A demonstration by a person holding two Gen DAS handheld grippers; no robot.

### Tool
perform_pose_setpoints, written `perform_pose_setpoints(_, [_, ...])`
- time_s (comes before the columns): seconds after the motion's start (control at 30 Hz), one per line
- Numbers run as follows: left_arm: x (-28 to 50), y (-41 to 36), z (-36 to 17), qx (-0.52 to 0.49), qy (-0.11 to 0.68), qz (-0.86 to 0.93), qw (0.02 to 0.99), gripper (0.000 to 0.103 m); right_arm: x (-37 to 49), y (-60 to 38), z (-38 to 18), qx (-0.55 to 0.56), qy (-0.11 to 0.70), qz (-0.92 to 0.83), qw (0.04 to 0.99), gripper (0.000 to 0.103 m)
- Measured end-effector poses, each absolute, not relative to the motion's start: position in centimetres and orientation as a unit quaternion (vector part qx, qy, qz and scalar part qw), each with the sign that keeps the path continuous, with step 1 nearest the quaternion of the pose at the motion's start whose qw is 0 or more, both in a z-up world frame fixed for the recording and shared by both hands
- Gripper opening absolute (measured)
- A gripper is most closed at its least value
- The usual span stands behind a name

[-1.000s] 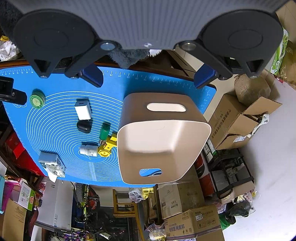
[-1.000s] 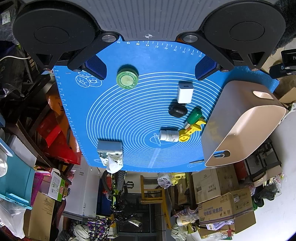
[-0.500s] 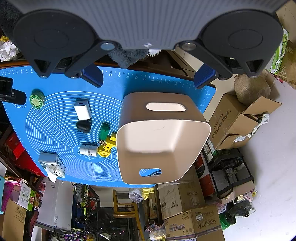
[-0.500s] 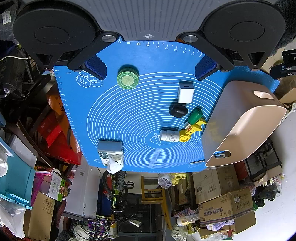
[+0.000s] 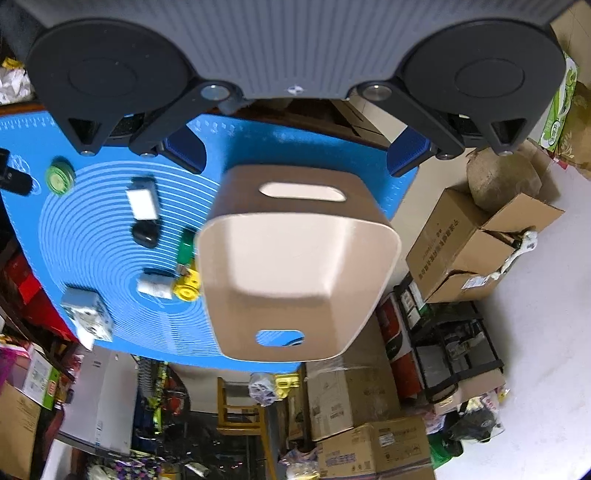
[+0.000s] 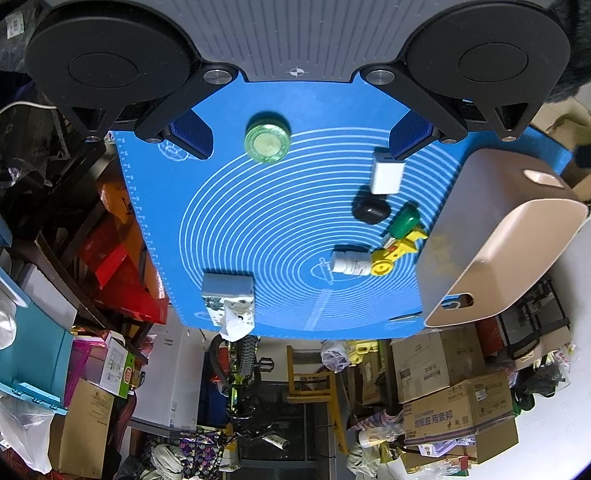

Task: Organize rigid objects
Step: 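Grasp the bin rim with the left tool while the right tool grasps the green tin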

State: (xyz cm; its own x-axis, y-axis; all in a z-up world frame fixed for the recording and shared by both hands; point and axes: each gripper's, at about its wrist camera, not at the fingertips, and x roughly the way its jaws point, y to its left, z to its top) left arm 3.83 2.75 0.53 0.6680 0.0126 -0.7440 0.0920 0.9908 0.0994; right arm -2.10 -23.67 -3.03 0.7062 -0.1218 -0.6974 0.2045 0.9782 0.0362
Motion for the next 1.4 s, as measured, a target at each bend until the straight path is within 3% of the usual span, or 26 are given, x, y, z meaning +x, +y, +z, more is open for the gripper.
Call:
perform_pose_setpoints(0.77, [16.8,11.3,-3.9,0.058,0.472,0.053,0.878,0.101,7.2,-27.6,-12.8,0.01,0.469,-0.097,0.878,0.101])
perform_pose_setpoints(0.83, [17.1,11.8,-4.3,0.052,0.481,0.053,0.874,0.084,7.3,-27.5,-13.5,0.01,0.477,-0.095,0.874,0.101])
perform_pose_setpoints(0.97, [17.6,12.7,-5.0,0.036,0.492,0.05,0.868,0.078,7.3,-27.7,-14.4,0.021,0.486,-0.091,0.869,0.1])
perform_pose_setpoints(1.1, [18.3,13.0,-5.4,0.023,0.504,0.029,0.863,0.064,7.4,-27.9,-14.7,0.031,0.484,-0.087,0.87,0.096])
perform_pose_setpoints(1.4, [18.4,12.3,-5.7,0.013,0.517,-0.012,0.856,0.027,7.3,-28.1,-14.2,0.052,0.472,-0.073,0.877,0.073])
